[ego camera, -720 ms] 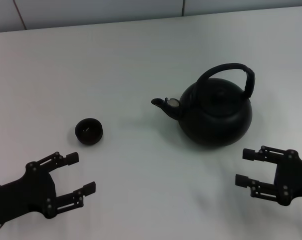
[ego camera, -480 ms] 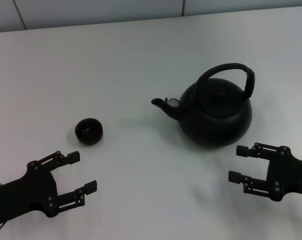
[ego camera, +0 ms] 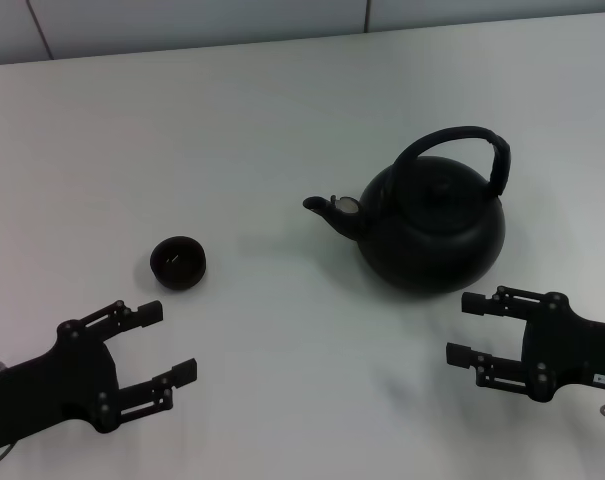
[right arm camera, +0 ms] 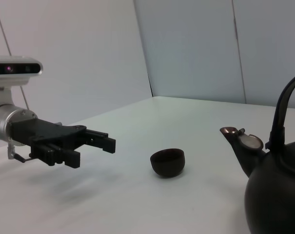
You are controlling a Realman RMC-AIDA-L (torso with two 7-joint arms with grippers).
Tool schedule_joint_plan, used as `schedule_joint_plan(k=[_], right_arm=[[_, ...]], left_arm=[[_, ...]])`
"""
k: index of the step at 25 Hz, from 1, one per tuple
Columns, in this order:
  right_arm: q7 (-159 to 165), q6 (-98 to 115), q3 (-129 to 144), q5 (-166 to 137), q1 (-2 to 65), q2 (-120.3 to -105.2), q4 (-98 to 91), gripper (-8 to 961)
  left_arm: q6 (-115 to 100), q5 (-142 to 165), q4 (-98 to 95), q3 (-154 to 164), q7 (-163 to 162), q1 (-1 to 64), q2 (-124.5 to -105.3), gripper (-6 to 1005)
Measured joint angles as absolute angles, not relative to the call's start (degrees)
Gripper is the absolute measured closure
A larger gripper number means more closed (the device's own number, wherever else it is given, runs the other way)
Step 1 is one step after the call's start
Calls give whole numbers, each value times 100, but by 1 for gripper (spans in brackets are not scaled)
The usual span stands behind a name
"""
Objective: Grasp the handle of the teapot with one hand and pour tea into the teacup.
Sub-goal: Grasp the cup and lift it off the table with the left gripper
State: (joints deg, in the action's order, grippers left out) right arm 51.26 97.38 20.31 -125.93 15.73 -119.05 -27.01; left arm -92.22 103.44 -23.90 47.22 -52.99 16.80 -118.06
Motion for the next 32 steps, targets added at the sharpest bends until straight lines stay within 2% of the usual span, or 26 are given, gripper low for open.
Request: schedule_joint_plan(k=[32], right_arm=[[5129,9757,2030,-12648,1563,-11899,-2728,280]], left_arm=[[-9254,10307,-2302,4721,-5280,1661,-11837,206]])
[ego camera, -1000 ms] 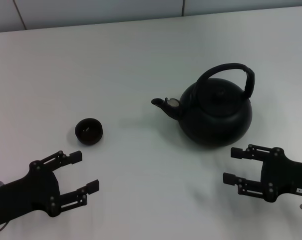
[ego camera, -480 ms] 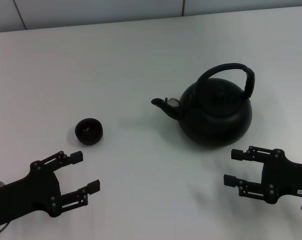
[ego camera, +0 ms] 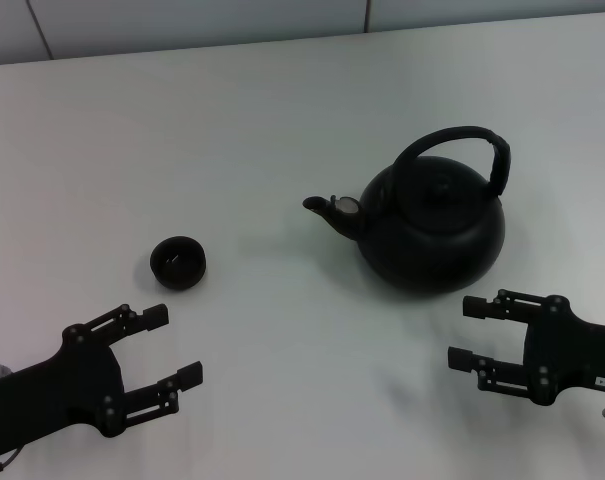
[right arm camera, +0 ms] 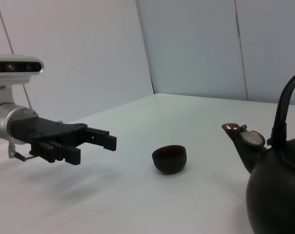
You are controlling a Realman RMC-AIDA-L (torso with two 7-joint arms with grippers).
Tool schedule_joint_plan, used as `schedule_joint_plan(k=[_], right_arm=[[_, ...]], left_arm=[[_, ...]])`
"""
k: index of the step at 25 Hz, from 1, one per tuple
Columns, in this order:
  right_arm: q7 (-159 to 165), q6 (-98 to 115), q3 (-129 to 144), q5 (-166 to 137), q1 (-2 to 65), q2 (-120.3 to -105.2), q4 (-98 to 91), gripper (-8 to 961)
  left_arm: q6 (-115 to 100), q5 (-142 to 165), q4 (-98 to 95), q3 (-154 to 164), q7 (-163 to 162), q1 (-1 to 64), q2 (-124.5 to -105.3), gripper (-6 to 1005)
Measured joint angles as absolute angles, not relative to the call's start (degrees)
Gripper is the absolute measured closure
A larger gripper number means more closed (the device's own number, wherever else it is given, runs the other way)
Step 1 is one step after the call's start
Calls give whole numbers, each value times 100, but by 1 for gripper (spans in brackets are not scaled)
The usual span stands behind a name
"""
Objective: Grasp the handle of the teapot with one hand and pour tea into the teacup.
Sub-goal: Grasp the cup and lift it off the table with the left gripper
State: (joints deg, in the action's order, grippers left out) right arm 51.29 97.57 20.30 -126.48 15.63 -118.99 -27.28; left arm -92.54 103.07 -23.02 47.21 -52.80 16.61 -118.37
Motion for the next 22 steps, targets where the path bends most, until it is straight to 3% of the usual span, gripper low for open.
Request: schedule_joint_plan(k=[22], right_arm=[[5170,9735,1967,-12610,1622,-11899,-2742,279]], left_arm=[[-8814,8957,-1311,3581,-3558,1761,-11857,215]])
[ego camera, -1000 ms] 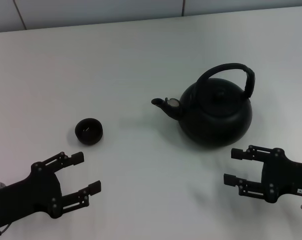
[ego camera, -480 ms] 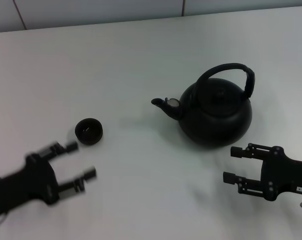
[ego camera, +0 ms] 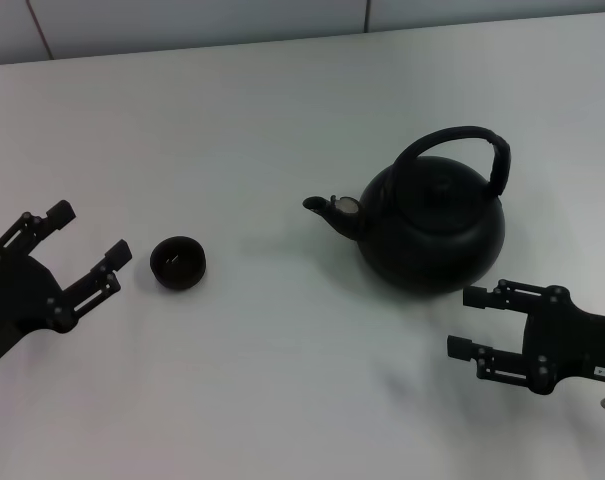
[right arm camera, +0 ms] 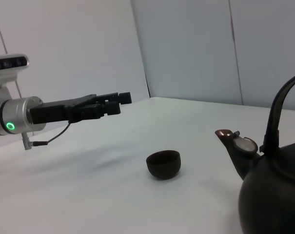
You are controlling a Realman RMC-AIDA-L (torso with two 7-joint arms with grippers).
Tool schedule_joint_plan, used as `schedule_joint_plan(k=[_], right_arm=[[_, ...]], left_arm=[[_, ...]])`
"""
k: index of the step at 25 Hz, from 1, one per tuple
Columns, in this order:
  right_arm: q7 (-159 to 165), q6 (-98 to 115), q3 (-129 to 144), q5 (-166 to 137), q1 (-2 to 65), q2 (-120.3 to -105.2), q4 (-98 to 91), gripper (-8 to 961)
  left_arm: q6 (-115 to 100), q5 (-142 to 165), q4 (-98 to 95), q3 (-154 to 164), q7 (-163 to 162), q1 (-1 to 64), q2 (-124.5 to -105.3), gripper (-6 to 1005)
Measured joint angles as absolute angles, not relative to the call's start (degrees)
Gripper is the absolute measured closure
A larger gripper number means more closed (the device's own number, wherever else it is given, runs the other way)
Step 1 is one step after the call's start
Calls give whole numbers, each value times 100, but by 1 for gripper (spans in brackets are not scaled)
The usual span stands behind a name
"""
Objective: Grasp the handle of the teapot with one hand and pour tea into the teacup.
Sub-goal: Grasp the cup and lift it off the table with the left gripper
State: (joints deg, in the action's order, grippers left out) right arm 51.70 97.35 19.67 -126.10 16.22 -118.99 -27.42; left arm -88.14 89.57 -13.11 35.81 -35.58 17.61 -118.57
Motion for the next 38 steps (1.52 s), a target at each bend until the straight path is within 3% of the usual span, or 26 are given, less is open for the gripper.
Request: schedule_joint_plan(k=[15,38], right_arm=[[5176,9625,1979,-12624,1680,-11899,-2715,279],[5225,9667,1960,-12603,1678,-11899,-2708,280]], left_arm=[[-8146,9216,-1359,4399,-3548,1816,-11835,221],[-6883,9221,-922,4562,-3542,2627,-11896,230]])
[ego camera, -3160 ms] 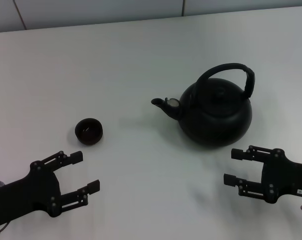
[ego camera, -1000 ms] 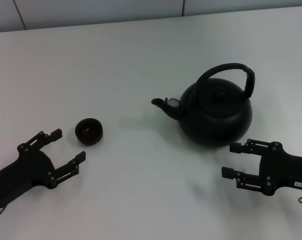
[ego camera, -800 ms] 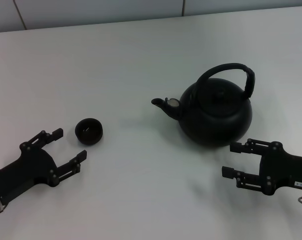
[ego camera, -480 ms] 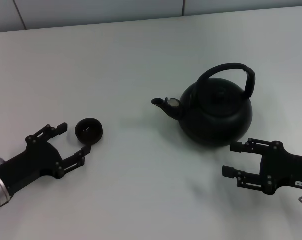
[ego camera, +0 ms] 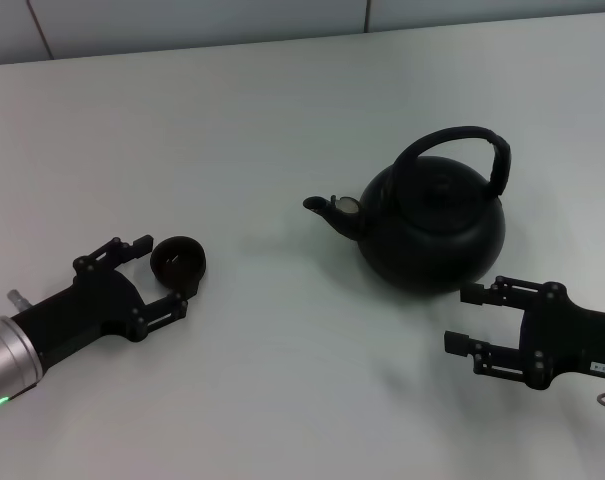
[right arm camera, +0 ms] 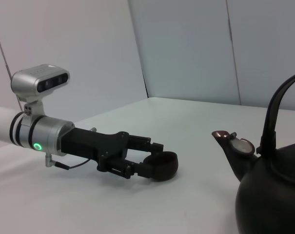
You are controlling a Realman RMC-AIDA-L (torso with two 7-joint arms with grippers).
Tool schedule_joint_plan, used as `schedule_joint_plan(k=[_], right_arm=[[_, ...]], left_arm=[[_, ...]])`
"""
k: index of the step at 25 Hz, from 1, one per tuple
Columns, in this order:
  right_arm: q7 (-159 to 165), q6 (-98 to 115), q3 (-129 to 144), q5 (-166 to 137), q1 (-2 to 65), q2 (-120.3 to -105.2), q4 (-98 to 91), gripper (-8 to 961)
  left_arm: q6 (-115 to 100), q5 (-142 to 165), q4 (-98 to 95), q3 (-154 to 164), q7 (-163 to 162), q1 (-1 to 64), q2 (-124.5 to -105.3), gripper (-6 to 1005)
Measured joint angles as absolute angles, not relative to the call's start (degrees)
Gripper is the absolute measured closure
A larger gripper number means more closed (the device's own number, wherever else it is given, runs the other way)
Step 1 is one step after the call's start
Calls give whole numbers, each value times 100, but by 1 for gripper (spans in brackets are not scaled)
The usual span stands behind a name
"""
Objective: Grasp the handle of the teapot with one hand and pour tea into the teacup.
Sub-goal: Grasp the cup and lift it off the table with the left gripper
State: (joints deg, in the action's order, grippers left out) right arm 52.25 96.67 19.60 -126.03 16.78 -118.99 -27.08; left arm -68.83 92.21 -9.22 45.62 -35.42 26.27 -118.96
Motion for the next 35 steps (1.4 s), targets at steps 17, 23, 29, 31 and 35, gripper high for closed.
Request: schedule_joint_plan(k=[17,23,29,31,35], right_arm=[[5298,9677,1960,-12593,1729,-11899,-2698,279],[5300,9666,1959,-12593,1742,-11899,-2698,279],[5300,9662,1960,-12594,1754,-11899,-2698,280],[5301,9660,1960,-12594,1756,-11899,-2698,280],[5301,9659,1960,-12594,1757,-11899,-2698,279]], left_arm=[[-6652,9219,-825,4570,-3542,2818,-11908,237],[-6651,9213,-757,4570,-3550,2876,-11908,239],[-6652,9208,-731,4570,-3595,2929,-11908,242],[-6652,9202,-729,4570,-3597,2931,-11908,243],[-6666,9190,-729,4570,-3605,2937,-11908,286]])
